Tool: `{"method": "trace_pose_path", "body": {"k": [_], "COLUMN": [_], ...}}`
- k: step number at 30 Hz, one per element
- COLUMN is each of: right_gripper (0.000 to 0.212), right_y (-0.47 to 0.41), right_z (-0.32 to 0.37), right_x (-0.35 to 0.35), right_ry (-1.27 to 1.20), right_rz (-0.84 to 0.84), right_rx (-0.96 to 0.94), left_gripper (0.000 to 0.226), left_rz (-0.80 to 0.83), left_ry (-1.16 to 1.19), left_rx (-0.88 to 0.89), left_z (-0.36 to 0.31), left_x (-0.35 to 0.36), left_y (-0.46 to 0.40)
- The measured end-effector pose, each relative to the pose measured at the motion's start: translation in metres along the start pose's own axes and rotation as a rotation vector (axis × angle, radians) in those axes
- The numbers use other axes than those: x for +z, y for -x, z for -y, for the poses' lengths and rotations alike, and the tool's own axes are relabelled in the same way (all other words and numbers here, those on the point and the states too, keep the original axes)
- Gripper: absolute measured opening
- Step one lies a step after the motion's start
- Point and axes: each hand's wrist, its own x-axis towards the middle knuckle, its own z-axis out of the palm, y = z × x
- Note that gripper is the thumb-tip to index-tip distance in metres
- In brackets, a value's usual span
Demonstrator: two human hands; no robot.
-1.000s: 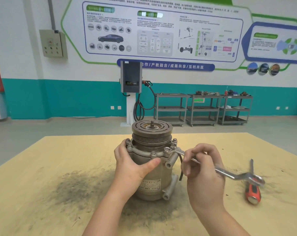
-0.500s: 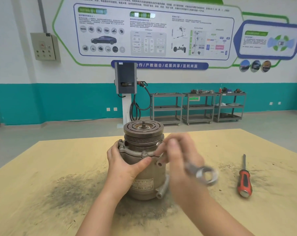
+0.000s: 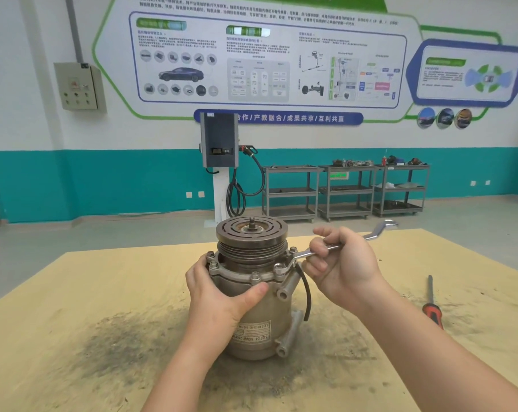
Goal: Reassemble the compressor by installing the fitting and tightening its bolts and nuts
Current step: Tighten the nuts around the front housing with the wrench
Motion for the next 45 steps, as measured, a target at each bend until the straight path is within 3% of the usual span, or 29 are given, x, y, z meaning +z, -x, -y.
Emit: {"method": "trace_pose_path", "body": {"k": [5,8,11,13,15,18,22,25,27,30,33,38,41,45], "right_gripper": [0.016,0.026,0.033,0.033,0.029,0.02,0.016,0.015,0.014,0.012,0.01,0.01,0.013,0.016], "right_y": [0.001,0.012,0.029,0.034,0.032,0.026,0.032,0.038,0.039,0.038,0.039,0.036,0.024,0.012], "right_z": [-0.01,-0.02,-0.026,-0.017,0.003,0.032,0.023,0.011,0.009,0.011,0.007,-0.001,0.008,0.013], "right_x": [-0.003,-0.008,-0.005,-0.002,-0.002,-0.009,-0.019,-0.02,-0.021,-0.024,-0.025,-0.023,-0.019,-0.013], "right_ry": [-0.104,-0.1,0.103,0.142,0.011,-0.155,-0.014,-0.032,-0.051,-0.058,-0.053,-0.043,0.059,0.118], "right_rz": [-0.016,-0.011,0.002,0.012,-0.057,-0.192,-0.173,-0.101,-0.081,-0.074,-0.058,-0.008,0.007,0.024], "right_rx": [0.018,-0.174,-0.398,-0.439,-0.435,-0.396,-0.32,-0.271,-0.255,-0.238,-0.19,-0.123,-0.088,-0.073], "left_gripper": [0.123,0.114,0.116,0.12,0.127,0.125,0.121,0.118,0.11,0.125,0.127,0.099,0.085,0.091], "left_rz": [-0.017,-0.024,-0.041,-0.045,-0.057,-0.178,-0.416,-0.29,-0.35,-0.304,-0.136,0.12,0.162,0.176], "left_ry": [0.005,0.017,-0.002,-0.014,-0.014,-0.079,-0.206,-0.319,-0.344,-0.316,-0.156,0.105,0.182,0.233], "left_rx": [0.0,0.004,-0.001,-0.011,-0.031,-0.039,-0.145,-0.221,-0.182,-0.113,-0.048,-0.007,-0.023,-0.037], "left_z": [-0.003,-0.004,-0.003,-0.004,-0.007,-0.018,-0.053,-0.085,-0.079,-0.07,-0.056,-0.04,-0.027,-0.022], "left_x": [0.0,0.001,0.002,0.002,0.004,0.016,0.055,0.077,0.075,0.046,0.004,-0.021,-0.017,-0.016], "left_y": [0.001,0.001,0.001,0.001,0.004,0.017,0.053,0.077,0.081,0.086,0.053,0.01,0.005,0.004]}}
